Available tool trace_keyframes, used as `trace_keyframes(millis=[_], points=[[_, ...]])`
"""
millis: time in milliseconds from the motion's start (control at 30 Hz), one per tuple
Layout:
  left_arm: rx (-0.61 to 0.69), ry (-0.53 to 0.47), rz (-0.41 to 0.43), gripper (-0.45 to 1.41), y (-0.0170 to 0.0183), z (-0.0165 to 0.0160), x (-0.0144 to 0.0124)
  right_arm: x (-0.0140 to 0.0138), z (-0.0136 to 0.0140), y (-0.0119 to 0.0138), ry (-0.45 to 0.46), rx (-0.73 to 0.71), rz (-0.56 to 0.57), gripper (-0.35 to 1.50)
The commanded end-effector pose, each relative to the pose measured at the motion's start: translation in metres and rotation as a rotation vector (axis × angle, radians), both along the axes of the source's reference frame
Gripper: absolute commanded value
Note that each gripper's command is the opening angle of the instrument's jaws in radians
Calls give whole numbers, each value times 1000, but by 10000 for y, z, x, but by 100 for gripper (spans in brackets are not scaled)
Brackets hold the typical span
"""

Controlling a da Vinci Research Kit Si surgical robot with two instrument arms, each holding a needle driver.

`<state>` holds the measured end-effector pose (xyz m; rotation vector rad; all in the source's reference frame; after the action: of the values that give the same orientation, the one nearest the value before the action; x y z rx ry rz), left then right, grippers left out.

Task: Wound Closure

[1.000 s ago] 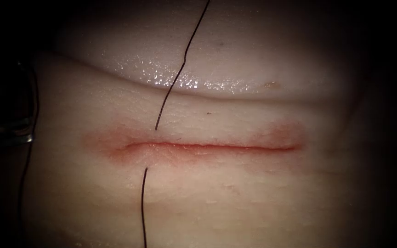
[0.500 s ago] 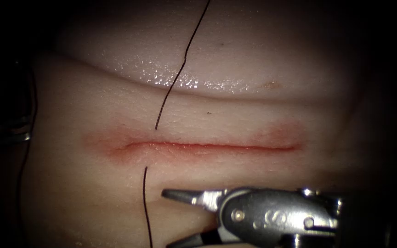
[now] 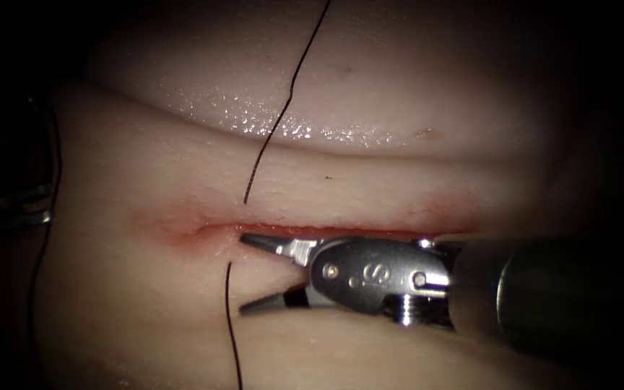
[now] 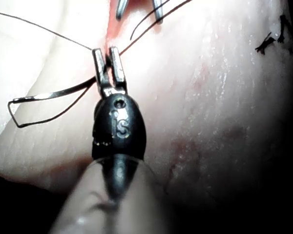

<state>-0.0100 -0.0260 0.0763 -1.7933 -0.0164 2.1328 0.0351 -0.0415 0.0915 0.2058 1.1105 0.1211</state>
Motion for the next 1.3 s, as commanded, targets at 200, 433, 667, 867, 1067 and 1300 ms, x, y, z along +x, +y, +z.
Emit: trace_keyframes(millis=[200, 433, 667, 867, 1067, 1300], points=[[1, 1, 3, -45, -6, 7, -5, 24, 20, -5, 1, -4, -7, 91], [0, 2, 3, -45, -7, 7, -5, 26, 20, -8, -19, 0, -32, -35], [0, 2, 3, -45, -7, 7, -6, 9, 12, -8, -11, 7, -44, -35], [0, 2, 2, -45, -6, 8, -7, -8, -20, -31, 6, 12, -69, -35], [-1, 9, 3, -45, -8, 9, -9, -21, -74, -70, 17, 8, -106, -35], [-2, 10, 6, -45, -8, 11, -9, -23, -140, -118, 30, -4, -177, -35]])
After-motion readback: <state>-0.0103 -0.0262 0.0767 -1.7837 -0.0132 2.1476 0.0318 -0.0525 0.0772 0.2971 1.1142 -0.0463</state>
